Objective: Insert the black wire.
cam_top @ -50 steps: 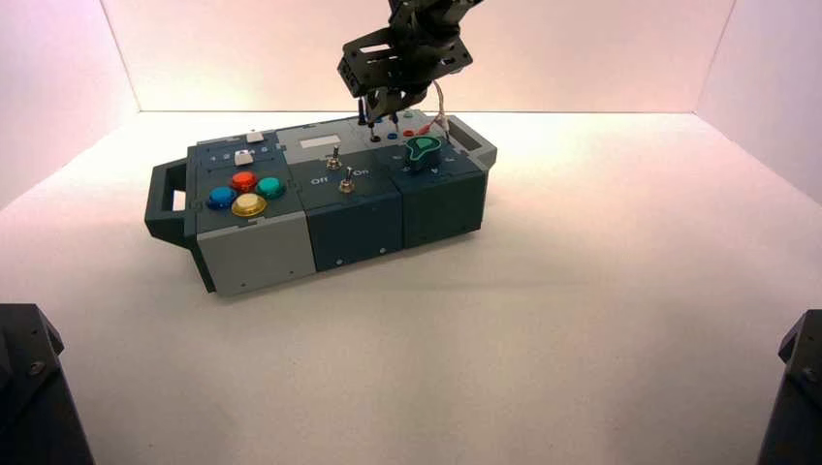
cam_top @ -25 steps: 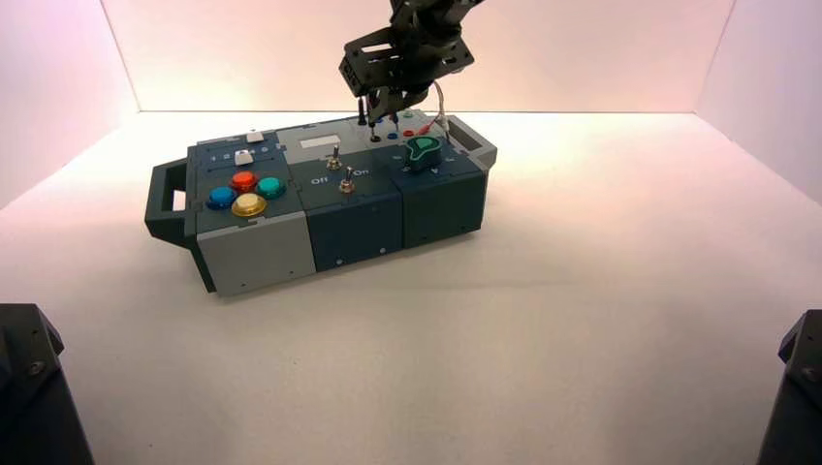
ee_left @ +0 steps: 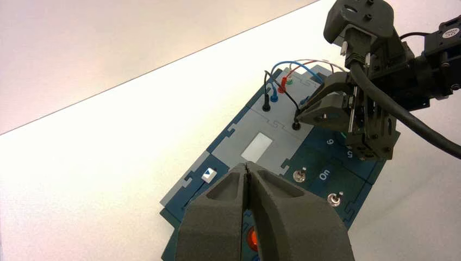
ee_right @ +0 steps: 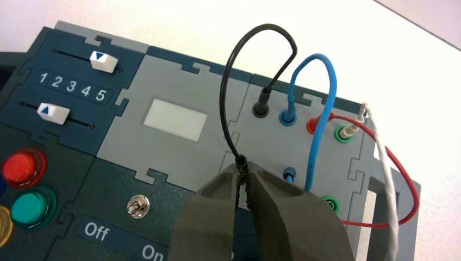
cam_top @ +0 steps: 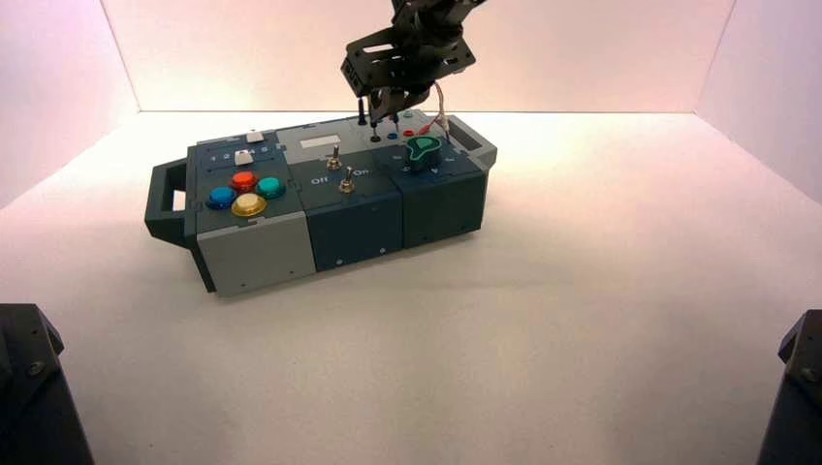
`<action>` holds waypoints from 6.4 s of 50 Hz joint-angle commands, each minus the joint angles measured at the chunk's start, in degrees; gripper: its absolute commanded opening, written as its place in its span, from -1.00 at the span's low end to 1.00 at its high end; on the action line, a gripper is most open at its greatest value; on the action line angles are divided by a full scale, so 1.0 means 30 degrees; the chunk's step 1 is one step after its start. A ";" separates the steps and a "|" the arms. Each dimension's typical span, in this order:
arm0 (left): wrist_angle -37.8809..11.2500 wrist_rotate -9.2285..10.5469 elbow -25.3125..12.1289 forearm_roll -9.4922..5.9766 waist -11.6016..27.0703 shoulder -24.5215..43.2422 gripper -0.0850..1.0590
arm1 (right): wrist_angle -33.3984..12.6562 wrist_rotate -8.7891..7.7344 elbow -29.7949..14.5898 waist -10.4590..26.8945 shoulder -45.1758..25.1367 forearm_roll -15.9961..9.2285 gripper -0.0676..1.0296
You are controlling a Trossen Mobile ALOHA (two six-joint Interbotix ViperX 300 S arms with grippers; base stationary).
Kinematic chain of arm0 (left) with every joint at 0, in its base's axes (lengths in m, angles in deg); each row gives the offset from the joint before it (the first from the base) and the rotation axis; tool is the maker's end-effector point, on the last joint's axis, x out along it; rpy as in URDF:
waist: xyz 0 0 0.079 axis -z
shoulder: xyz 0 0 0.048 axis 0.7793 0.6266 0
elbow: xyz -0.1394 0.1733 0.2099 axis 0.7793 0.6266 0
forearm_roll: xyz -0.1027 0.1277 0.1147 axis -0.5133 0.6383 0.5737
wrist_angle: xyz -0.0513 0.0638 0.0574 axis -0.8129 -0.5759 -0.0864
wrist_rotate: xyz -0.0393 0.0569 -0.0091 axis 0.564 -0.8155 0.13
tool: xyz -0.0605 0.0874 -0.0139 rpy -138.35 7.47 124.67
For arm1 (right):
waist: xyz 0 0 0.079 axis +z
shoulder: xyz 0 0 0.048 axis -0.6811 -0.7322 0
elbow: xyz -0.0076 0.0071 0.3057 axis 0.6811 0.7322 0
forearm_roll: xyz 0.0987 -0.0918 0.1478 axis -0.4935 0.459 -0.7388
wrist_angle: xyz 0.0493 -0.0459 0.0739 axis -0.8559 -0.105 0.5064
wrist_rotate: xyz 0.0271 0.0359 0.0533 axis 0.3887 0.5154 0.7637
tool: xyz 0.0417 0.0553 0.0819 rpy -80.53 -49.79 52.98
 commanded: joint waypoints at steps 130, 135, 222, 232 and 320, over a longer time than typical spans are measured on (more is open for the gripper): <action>0.0176 0.0000 -0.0205 0.0029 -0.0059 -0.0117 -0.91 | 0.0410 0.0059 0.0381 0.0176 0.0381 -0.0146 -0.92; 0.0176 0.0000 -0.0205 0.0000 -0.0059 -0.0088 -0.91 | 0.0410 0.0059 0.0469 0.0176 0.0234 -0.0146 -0.92; 0.0264 0.0117 -0.0146 -0.0059 -0.0059 -0.0117 -0.91 | -0.1230 0.0088 0.0264 0.0205 0.1084 -0.0176 -0.29; 0.0234 0.0146 -0.0146 -0.0059 -0.0059 -0.0117 -0.91 | -0.1846 0.0088 -0.0293 0.0234 0.0967 -0.0176 -0.29; 0.0234 0.0117 -0.0146 -0.0059 -0.0059 -0.0117 -0.91 | -0.1963 -0.0088 -0.1055 0.0088 -0.0234 0.0059 -0.68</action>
